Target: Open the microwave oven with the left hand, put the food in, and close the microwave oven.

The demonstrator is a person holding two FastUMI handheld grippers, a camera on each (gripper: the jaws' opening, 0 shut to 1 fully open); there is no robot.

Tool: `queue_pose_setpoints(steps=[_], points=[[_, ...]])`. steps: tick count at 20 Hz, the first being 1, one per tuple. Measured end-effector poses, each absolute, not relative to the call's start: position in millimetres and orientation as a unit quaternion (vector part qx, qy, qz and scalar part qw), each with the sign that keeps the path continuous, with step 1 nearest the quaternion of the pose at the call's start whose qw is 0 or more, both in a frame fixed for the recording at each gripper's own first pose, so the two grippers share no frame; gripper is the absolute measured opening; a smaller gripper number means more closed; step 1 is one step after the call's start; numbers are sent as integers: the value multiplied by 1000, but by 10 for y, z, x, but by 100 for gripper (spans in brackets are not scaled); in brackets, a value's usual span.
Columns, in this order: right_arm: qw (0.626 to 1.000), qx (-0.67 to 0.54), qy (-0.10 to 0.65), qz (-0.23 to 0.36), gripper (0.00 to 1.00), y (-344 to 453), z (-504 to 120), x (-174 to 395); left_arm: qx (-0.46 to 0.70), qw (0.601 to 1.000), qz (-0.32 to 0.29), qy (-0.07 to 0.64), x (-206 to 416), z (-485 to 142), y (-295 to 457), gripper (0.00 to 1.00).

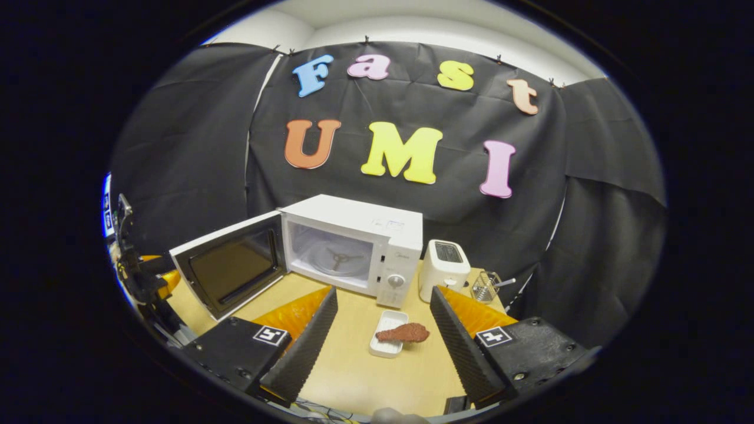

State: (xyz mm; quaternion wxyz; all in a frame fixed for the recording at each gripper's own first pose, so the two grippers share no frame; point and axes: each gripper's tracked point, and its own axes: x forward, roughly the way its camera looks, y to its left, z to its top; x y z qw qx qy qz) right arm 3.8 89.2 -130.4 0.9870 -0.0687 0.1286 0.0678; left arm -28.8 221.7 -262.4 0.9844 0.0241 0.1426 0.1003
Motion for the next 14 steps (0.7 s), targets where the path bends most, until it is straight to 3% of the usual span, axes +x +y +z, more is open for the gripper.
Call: queue_pose_setpoints(steps=[1, 5, 6, 8, 11, 12, 14], points=[[987, -68, 131, 65, 100, 874, -1346, 46, 27, 984, 100, 142, -295, -2615, 2227, 96], [986, -56, 146, 59, 100, 779, -1574, 93, 33, 985, 95, 141, -340, -2530, 2171, 94], [985, -50, 152, 57, 96, 752, -1667, 102, 35, 985, 93, 143, -358, -2522, 2125, 96], [984, -34, 166, 57, 100, 677, -1883, 141, 32, 985, 87, 143, -421, -2435, 2021, 96], [978, 1, 206, 45, 100, 503, -2378, 217, 22, 987, 70, 144, -537, -2270, 1779, 96], [974, 13, 222, 43, 96, 458, -2563, 232, 20, 988, 61, 142, -564, -2172, 1661, 96], [968, 37, 246, 40, 100, 364, -2885, 265, 18, 990, 42, 133, -595, -1963, 1425, 96]])
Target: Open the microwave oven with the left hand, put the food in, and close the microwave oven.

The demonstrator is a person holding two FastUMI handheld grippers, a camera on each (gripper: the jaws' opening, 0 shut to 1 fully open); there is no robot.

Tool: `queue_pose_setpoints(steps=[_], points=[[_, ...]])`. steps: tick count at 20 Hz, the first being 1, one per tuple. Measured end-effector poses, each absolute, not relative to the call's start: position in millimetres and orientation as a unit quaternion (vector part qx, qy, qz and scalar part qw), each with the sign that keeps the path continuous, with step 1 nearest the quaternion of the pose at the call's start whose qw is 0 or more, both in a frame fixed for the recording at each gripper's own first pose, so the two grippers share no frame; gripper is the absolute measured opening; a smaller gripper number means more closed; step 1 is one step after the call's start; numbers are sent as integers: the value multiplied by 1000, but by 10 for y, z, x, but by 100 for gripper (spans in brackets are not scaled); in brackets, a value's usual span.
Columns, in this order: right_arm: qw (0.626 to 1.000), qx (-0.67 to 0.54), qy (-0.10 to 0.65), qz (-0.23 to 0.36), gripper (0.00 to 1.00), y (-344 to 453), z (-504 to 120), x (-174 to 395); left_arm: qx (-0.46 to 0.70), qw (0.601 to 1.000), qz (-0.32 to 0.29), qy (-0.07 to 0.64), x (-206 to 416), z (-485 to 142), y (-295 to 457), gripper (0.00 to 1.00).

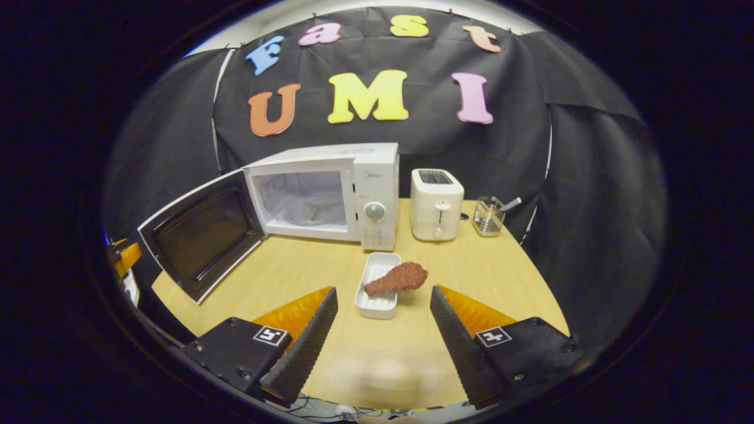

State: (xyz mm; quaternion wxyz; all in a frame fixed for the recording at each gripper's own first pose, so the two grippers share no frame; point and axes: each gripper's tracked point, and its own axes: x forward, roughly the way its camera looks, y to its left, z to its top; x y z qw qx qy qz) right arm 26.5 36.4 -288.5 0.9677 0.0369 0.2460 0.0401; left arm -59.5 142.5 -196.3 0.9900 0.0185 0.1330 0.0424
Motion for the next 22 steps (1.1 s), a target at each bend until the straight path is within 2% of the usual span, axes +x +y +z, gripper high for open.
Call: queue_pose_setpoints(steps=[2, 3, 4, 5, 6, 7, 8, 9, 10, 13, 15, 16, 17, 18, 19, 20, 21, 22], points=[[963, 54, 261, 41, 100, 302, -3131, 353, 10, 992, 19, 125, -569, -1739, 1136, 96], [961, 58, 266, 42, 95, 269, -3235, 415, 6, 993, 9, 120, -542, -1631, 1001, 95], [960, 63, 270, 44, 100, 245, -3337, 487, 4, 993, -1, 116, -512, -1516, 854, 95], [958, 73, 273, 46, 99, 209, -3406, 571, 5, 994, -9, 109, -460, -1398, 730, 95], [956, 85, 276, 50, 89, 186, -3472, 647, 5, 995, -16, 102, -404, -1295, 620, 96], [954, 97, 279, 54, 98, 169, -3532, 735, 3, 995, -21, 97, -337, -1197, 510, 95], [951, 110, 284, 62, 97, 172, -3589, 825, -1, 995, -25, 92, -275, -1116, 399, 96], [947, 122, 289, 72, 87, 180, -3620, 916, -6, 996, -24, 90, -213, -1053, 307, 95], [943, 134, 293, 82, 95, 188, -3651, 1010, -8, 996, -24, 88, -159, -1002, 221, 95], [935, 159, 298, 110, 92, 189, -3673, 1284, 1, 996, -11, 90, 15, -904, 33, 96], [924, 177, 310, 137, 85, 219, -3675, 1435, 7, 995, 1, 95, 115, -876, -67, 96], [918, 183, 316, 152, 77, 247, -3686, 1498, 10, 995, 10, 98, 143, -868, -102, 96], [914, 187, 321, 165, 74, 262, -3694, 1548, 13, 995, 18, 101, 177, -858, -132, 96], [909, 191, 325, 176, 53, 275, -3700, 1583, 14, 994, 26, 103, 197, -851, -164, 96], [907, 188, 332, 178, 49, 260, -3718, 1615, 16, 994, 32, 102, 221, -827, -204, 96], [903, 186, 340, 184, 52, 246, -3756, 1644, 16, 994, 37, 105, 237, -844, -254, 96], [898, 195, 344, 193, 46, 258, -3764, 1661, 16, 993, 39, 107, 237, -850, -294, 96], [892, 204, 349, 200, 26, 263, -3751, 1655, 17, 993, 40, 107, 250, -854, -350, 96]])
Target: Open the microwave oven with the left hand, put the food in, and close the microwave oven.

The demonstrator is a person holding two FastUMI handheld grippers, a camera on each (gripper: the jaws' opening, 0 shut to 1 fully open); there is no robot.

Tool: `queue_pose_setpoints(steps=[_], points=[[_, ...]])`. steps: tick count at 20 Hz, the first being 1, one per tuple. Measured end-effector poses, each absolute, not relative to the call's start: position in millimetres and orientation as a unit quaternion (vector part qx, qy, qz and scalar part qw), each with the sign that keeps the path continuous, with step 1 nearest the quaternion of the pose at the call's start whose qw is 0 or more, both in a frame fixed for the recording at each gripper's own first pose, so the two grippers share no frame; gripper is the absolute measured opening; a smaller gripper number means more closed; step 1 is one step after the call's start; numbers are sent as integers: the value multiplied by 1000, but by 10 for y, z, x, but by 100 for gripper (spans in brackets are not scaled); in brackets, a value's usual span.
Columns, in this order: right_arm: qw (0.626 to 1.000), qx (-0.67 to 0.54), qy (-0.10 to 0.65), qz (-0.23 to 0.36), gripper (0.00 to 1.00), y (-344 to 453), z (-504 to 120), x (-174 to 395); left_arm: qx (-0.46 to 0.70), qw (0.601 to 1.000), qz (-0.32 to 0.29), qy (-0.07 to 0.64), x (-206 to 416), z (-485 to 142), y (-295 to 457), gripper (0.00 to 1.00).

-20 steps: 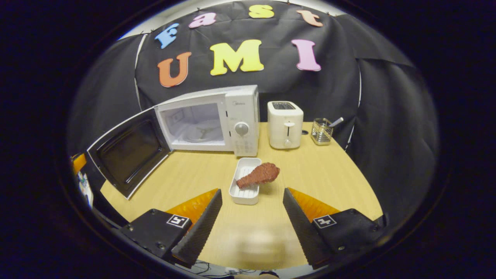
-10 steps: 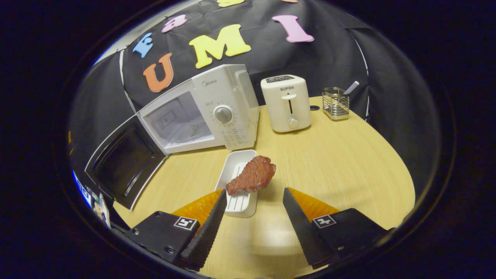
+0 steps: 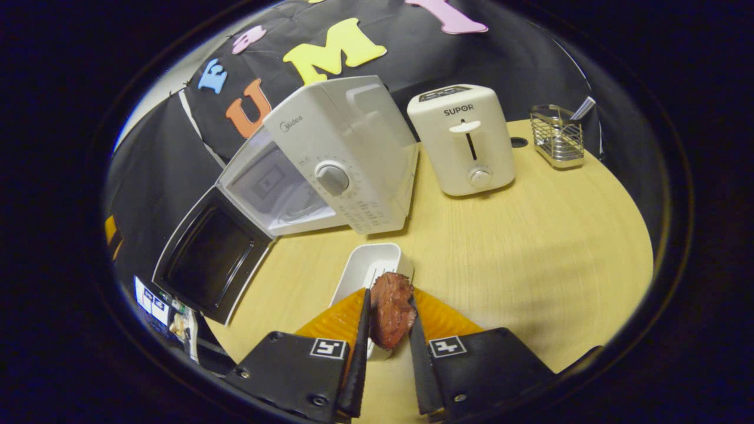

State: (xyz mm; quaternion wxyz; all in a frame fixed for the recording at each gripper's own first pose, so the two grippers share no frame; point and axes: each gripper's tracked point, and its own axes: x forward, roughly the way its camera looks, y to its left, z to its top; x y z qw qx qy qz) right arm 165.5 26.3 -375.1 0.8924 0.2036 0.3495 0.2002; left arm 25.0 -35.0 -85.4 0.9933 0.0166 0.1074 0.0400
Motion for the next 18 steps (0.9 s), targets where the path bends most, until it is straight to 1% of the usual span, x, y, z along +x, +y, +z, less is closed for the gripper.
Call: queue_pose_setpoints(steps=[1, 2, 4, 5, 8, 11, 15, 18], points=[[889, 214, 348, 207, 36, 270, -3707, 1666, 18, 993, 41, 108, 260, -861, -386, 96], [885, 222, 348, 214, 29, 302, -3673, 1672, 18, 993, 41, 108, 260, -863, -411, 96], [884, 215, 349, 224, 19, 343, -3617, 1624, 15, 993, 40, 107, 262, -869, -427, 96], [885, 206, 350, 226, 17, 353, -3585, 1622, 14, 993, 40, 107, 268, -864, -419, 96], [893, 187, 337, 233, 15, 393, -3361, 1576, 7, 994, 35, 100, 274, -871, -336, 96], [906, 171, 308, 234, 16, 468, -2979, 1564, 0, 995, 24, 96, 234, -898, -185, 96], [924, 160, 257, 235, 15, 868, -2457, 1644, 14, 996, 3, 93, 207, -957, 117, 96], [928, 183, 224, 236, 15, 1358, -2241, 1791, 13, 995, -17, 98, 161, -1019, 285, 96]])
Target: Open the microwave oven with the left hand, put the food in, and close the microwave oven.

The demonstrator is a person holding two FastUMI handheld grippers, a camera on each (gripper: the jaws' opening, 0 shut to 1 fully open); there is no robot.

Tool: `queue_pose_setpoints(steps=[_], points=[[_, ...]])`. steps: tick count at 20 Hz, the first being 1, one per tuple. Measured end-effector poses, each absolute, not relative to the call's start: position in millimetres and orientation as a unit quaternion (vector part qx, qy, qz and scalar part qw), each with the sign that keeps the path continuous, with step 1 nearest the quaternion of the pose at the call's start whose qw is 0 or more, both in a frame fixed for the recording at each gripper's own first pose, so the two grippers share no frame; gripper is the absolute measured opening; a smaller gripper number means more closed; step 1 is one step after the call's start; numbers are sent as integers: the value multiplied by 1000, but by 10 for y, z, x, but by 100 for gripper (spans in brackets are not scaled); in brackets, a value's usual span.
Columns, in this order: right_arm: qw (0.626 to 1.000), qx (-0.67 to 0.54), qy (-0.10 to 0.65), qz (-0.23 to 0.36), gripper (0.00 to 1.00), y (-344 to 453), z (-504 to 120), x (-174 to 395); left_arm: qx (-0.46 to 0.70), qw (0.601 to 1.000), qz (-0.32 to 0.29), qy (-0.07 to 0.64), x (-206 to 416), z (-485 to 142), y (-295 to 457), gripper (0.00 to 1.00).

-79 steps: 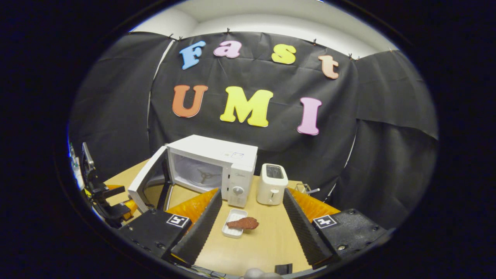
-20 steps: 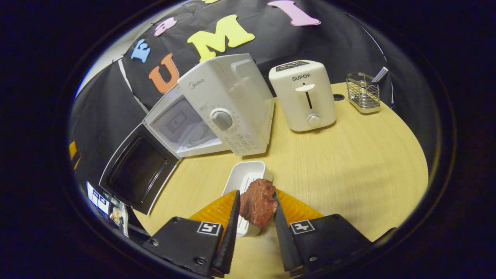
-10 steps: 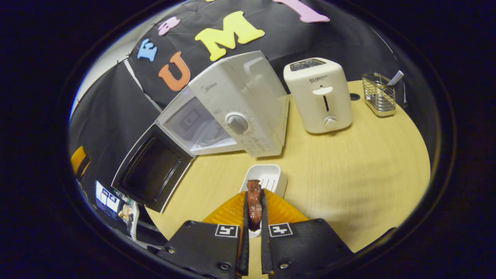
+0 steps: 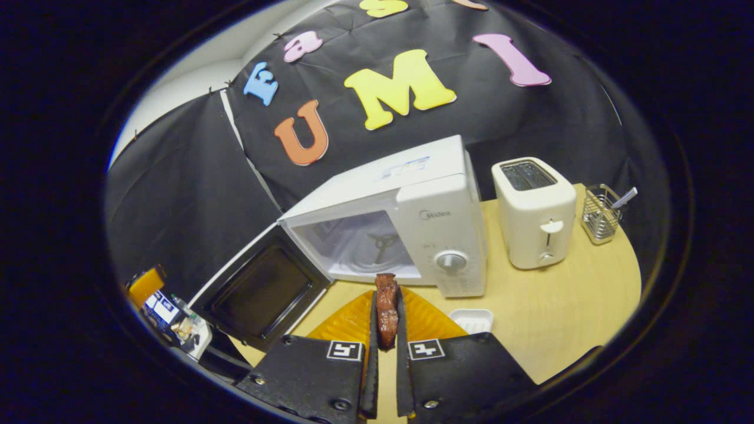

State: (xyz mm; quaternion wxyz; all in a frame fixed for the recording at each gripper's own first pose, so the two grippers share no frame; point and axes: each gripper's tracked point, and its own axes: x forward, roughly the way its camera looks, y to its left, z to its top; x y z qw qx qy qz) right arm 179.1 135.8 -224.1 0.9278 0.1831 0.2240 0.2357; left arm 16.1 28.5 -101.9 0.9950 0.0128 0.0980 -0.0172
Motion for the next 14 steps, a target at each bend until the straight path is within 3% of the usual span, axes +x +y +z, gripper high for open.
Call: queue_pose_setpoints(steps=[6, 14], points=[[919, 286, 183, 200, 15, 2236, -2259, 2144, 25, 992, -57, 112, 105, -1131, 597, 96], [875, 454, 140, 96, 15, 2848, -2668, 2714, 33, 987, -87, 128, 88, -1367, 874, 96]])
